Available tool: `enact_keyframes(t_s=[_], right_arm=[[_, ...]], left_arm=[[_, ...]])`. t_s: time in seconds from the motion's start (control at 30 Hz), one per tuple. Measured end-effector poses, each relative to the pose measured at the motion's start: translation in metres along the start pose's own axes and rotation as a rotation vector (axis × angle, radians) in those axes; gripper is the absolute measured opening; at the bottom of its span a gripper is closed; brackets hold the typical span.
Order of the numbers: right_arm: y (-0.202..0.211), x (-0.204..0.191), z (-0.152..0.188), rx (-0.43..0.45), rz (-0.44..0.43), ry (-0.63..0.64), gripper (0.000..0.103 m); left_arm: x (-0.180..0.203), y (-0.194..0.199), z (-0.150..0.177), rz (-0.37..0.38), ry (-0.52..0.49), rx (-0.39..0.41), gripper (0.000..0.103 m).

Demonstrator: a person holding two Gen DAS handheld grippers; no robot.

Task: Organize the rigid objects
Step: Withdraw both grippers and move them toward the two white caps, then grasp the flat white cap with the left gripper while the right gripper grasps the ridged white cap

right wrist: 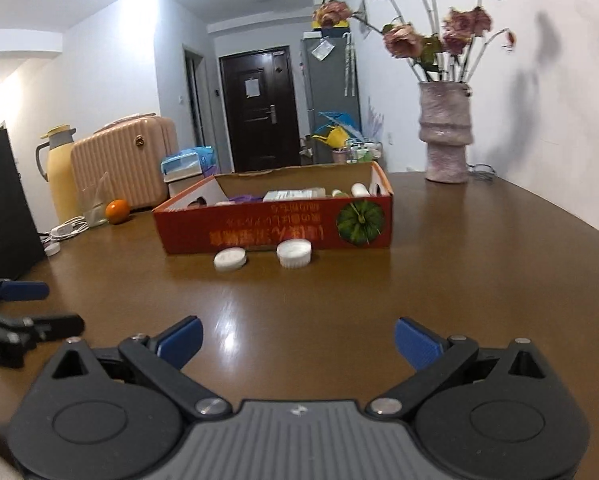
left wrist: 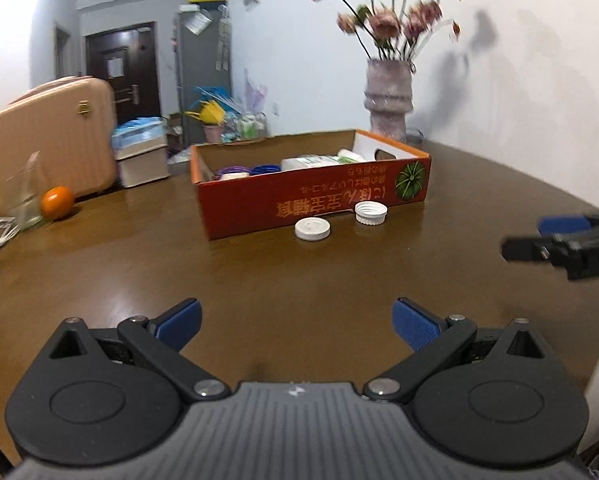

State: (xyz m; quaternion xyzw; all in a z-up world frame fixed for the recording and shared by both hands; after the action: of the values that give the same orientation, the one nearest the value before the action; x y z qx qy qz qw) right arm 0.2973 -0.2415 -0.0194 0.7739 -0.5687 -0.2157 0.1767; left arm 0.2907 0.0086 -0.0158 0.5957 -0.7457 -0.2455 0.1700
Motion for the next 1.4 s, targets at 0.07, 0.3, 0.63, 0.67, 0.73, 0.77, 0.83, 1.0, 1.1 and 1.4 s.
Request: enact_keyframes(t_s=[0.07, 0.3, 0.63, 0.67, 0.73, 0.77, 0.83, 1.0, 1.1, 1.4], right_arm=[[-0.026, 0.003, -0.020, -0.016, -0.007, 0.033, 0.094], [-0.114, -0.011, -0.069, -0.069, -0.015, 0.232, 0.084], [-0.182, -0.007, -0.085, -0.197, -0.072, 0.250, 0.059], [-0.184, -0.005, -0.085, -0.200, -0.077, 0.247, 0.054], [-0.190, -0.003, -0.085, -0.204, -0.091, 0.232, 0.051], [-0.192, -0.002, -0.085, -0.208, -0.097, 0.228, 0.050], [-0.198, -0.001, -0.083, -0.219, -0.104, 0.227, 0.045], [-0.202, -0.001, -0.082, -0.223, -0.117, 0.220, 0.039], [-0.199, -0.001, -0.083, -0.216, -0.114, 0.218, 0.039], [-0.134, -0.008, -0.093, -0.136, -0.087, 0.227, 0.039]], left_arm=[[-0.002, -0.024, -0.016, 0.005, -0.009, -0.026, 0.103], [-0.003, -0.092, -0.059, 0.012, -0.035, -0.042, 0.103], [-0.003, -0.169, -0.078, 0.153, 0.001, -0.174, 0.075], [-0.003, -0.175, -0.079, 0.154, 0.008, -0.183, 0.072], [-0.004, -0.181, -0.079, 0.160, 0.017, -0.184, 0.066], [-0.004, -0.183, -0.079, 0.154, 0.009, -0.173, 0.063], [-0.004, -0.185, -0.080, 0.149, 0.003, -0.167, 0.054], [-0.003, -0.185, -0.080, 0.146, -0.023, -0.154, 0.040], [0.001, -0.181, -0.079, 0.150, -0.036, -0.156, 0.040], [0.004, -0.105, -0.085, 0.119, -0.044, -0.061, 0.040]])
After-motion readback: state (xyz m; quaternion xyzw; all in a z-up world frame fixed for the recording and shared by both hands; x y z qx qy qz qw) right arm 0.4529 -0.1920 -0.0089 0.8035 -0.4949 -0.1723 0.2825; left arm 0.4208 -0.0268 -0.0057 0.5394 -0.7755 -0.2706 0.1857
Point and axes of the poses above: each gripper's, at about its wrist camera, not at the fingertips, and y roughly against the way its jaws point, x to its right, z to its underside, the point moved 2 cm from there along -y, roughly the way its jaws point, and after that the axes turned 4 degrees about -x, right-handed, at the moved point
